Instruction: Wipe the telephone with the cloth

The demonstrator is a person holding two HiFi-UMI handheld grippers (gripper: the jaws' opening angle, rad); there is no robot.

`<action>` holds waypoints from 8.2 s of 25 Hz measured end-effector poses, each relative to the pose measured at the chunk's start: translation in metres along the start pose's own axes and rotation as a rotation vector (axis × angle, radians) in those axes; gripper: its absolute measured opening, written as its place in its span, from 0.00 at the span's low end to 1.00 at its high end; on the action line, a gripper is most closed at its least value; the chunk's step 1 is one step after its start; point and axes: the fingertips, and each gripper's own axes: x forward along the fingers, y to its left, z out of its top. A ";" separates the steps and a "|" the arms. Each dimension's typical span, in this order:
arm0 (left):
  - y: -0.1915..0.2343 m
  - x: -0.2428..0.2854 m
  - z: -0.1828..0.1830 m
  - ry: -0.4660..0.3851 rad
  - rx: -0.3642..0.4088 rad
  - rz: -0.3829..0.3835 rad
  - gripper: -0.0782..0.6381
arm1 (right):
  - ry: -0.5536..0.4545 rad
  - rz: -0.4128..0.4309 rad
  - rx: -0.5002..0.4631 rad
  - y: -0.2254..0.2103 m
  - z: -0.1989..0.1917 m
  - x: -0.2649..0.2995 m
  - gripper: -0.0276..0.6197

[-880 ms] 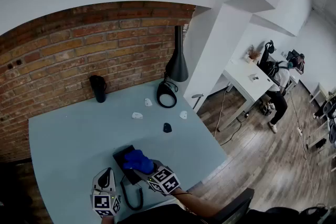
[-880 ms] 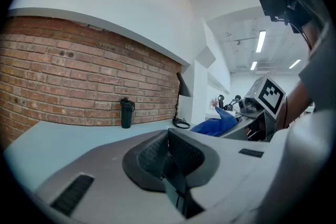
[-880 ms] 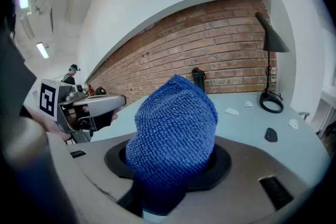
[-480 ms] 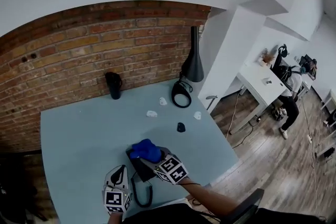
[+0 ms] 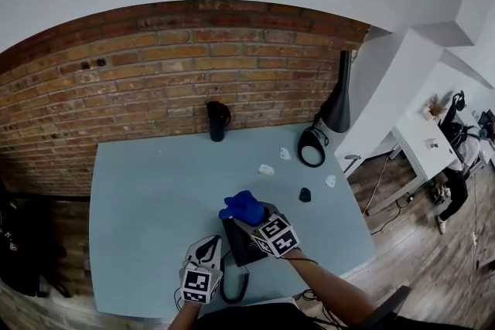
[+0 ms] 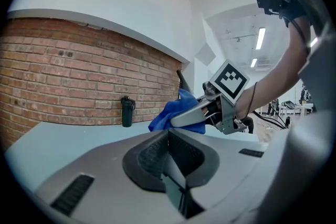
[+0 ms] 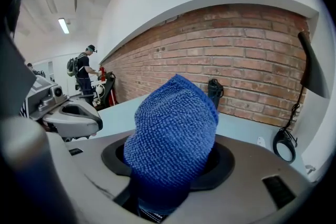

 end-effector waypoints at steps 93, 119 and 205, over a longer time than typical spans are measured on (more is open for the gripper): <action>-0.032 -0.002 -0.022 0.047 0.019 -0.081 0.14 | 0.457 0.082 -0.174 0.105 -0.194 -0.004 0.39; -0.030 -0.007 -0.026 0.056 0.013 -0.076 0.14 | 0.649 0.290 -0.059 0.148 -0.250 -0.034 0.39; -0.009 -0.005 -0.047 0.183 -0.001 -0.076 0.14 | 0.210 -0.045 -0.149 0.047 -0.120 0.028 0.39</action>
